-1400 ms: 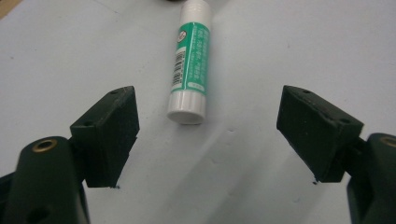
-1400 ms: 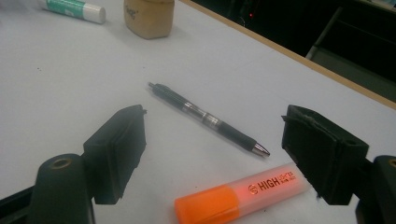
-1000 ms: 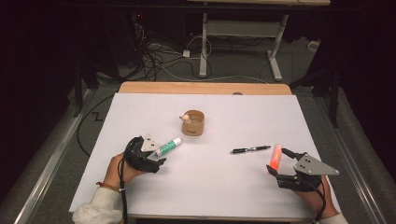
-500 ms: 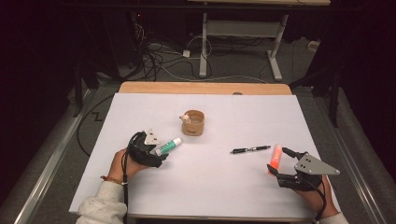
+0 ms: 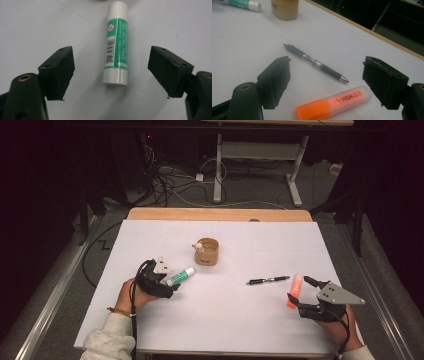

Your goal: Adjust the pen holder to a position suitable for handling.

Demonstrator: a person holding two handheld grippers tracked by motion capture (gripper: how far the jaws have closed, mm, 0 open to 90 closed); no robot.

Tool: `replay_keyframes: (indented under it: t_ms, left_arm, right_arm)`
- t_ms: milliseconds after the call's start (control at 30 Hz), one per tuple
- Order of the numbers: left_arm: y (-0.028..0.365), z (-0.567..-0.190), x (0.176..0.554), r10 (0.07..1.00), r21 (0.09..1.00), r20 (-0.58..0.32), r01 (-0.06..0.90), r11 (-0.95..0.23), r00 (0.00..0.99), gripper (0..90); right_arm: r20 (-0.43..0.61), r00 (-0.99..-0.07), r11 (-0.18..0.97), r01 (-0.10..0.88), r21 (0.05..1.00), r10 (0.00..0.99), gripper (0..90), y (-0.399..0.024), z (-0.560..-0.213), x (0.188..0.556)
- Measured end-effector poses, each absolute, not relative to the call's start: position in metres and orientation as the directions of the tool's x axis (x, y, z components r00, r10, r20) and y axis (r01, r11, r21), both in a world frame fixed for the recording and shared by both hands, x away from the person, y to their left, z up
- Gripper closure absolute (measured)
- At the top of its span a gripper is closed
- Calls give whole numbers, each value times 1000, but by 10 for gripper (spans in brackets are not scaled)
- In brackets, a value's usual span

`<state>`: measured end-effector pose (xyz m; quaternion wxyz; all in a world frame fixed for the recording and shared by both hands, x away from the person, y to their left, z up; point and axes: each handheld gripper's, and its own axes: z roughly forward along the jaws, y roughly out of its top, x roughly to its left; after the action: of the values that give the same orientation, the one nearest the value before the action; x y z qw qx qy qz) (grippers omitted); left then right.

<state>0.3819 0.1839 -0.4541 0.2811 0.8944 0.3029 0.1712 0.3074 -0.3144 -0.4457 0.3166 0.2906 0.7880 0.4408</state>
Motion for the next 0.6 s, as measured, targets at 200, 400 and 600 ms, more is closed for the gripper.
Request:
replay_keyframes:
  t_ms: [200,400,600]
  left_arm:
    - [178,-450,384,632,616,147,430,-660,761,205]
    - [174,-448,386,628,623,161,415,-663,761,205]
    - [161,-433,396,616,682,172,358,-638,768,210]
  right_arm:
    - [-250,-641,453,172,875,726,230,-310,-446,305]
    - [-247,-643,451,173,875,725,230,-310,-446,306]
    - [-249,-654,460,170,871,714,231,-305,-447,306]
